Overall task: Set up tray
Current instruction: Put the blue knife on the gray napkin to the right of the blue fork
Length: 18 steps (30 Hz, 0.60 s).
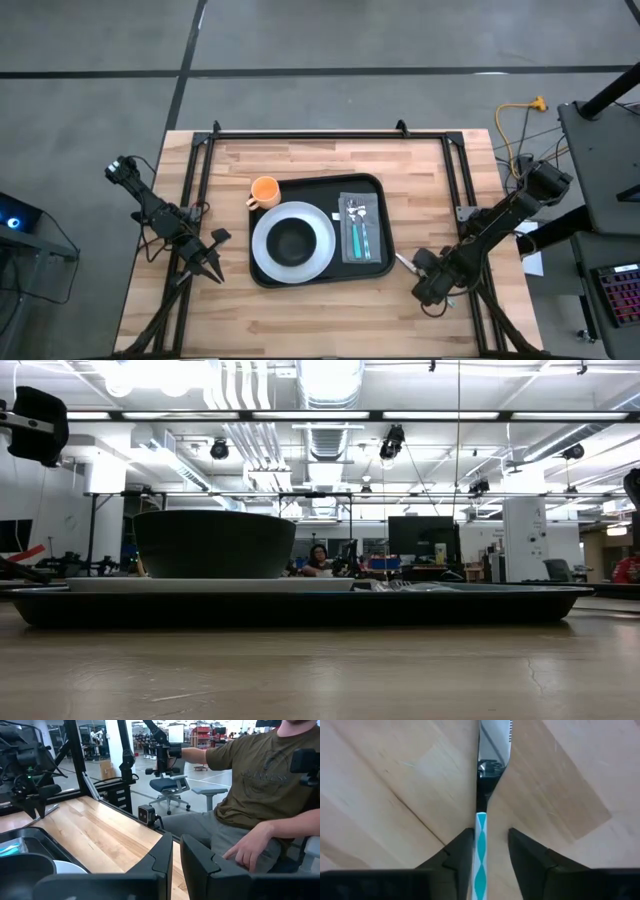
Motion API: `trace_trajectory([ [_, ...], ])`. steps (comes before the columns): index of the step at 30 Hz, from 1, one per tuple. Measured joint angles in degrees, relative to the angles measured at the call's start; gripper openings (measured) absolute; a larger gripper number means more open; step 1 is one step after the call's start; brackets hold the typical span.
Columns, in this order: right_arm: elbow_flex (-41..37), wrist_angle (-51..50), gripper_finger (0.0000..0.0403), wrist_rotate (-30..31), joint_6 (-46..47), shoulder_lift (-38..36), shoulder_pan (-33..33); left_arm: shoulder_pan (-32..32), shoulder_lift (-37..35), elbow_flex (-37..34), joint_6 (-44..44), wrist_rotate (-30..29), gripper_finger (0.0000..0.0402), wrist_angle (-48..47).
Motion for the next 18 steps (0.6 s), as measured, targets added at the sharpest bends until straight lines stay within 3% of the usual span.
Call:
trace_trajectory([
  [10, 0.0, -0.7, 0.0020, -1.3, 0.8, 0.1, -0.1, 0.0, 0.0, 0.0, 0.0, 0.0, 0.0018, 0.0],
  [18, -0.4, -3.6, 0.0015, -1.9, 10.0, -3.1, 0.0, 0.0, 0.0, 0.0, 0.0, 0.0, 0.0018, 0.0],
])
